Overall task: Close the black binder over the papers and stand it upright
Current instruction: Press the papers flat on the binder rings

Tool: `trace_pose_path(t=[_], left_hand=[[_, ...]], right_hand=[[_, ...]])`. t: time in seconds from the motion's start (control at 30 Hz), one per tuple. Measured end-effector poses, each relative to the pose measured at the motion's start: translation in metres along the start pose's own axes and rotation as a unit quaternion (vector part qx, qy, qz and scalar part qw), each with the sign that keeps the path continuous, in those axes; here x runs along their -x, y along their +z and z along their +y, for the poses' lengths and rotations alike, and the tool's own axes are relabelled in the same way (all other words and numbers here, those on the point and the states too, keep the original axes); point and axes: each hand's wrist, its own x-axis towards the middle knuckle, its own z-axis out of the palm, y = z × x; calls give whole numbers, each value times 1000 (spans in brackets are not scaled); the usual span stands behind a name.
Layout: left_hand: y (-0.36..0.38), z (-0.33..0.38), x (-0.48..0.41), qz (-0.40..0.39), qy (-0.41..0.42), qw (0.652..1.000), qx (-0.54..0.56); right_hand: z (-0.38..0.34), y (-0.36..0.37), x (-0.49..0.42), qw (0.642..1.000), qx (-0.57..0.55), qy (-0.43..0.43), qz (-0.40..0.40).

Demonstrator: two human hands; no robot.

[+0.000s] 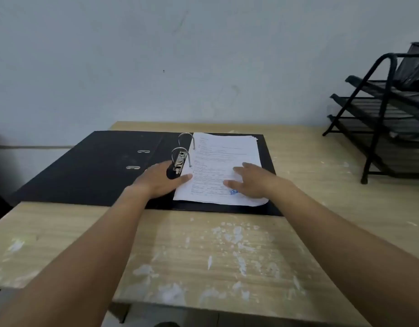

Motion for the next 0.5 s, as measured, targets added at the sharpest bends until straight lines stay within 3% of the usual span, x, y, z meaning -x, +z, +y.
trace_pose_path(t=[0.13,0.27,0.5], left_hand=[[18,-12,-10,10,-11,995,-97],[26,-16,-25,53,-11,994,-96],[32,-17,-36,34,-25,992,-118]], right_hand=[[2,17,-5,999,36,5,21],[-2,26,-15,999,26,21,39],[4,39,-23,996,28,30,83]])
